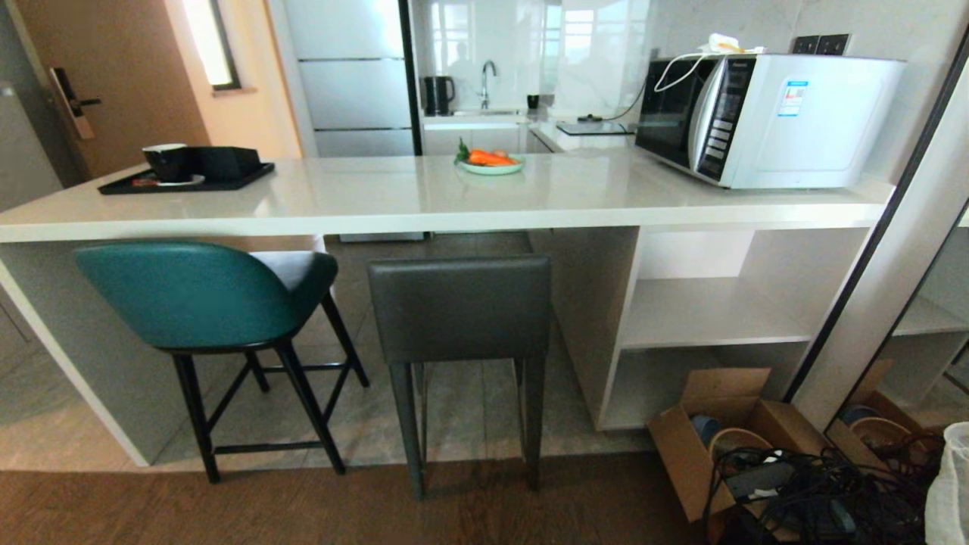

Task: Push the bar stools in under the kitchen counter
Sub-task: Pull the gray chair out from under the dining table

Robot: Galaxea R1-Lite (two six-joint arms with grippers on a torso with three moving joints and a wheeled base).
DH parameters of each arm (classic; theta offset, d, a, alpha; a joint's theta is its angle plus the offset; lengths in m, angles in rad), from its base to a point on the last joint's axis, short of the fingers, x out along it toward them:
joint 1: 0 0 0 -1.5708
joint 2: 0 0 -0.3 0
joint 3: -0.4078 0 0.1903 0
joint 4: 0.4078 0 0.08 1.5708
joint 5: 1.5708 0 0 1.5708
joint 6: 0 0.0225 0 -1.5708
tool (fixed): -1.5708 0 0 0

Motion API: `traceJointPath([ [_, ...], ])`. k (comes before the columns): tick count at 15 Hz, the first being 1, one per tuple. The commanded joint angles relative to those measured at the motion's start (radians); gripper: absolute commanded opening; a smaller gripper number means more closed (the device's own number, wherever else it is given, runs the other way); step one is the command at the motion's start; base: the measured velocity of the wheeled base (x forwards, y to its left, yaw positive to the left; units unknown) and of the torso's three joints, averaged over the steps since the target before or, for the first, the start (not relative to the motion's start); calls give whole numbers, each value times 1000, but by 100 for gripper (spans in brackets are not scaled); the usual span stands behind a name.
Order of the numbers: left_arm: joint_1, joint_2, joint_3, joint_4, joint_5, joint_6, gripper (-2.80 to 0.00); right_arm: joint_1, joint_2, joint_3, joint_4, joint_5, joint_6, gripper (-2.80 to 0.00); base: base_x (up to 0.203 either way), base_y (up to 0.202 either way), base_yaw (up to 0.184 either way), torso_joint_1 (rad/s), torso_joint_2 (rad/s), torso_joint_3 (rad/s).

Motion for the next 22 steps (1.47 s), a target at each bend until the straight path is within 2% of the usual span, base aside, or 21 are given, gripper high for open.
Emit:
traceJointPath([
  [1, 0, 2, 0, 0, 0, -1, -280, 0, 0, 28, 0, 0, 1, -280, 0, 0, 0, 0, 0, 0],
  [22, 0, 2, 0, 0, 2, -1, -280, 0, 0, 28, -1, 0, 0, -280, 0, 0, 0, 0, 0, 0],
])
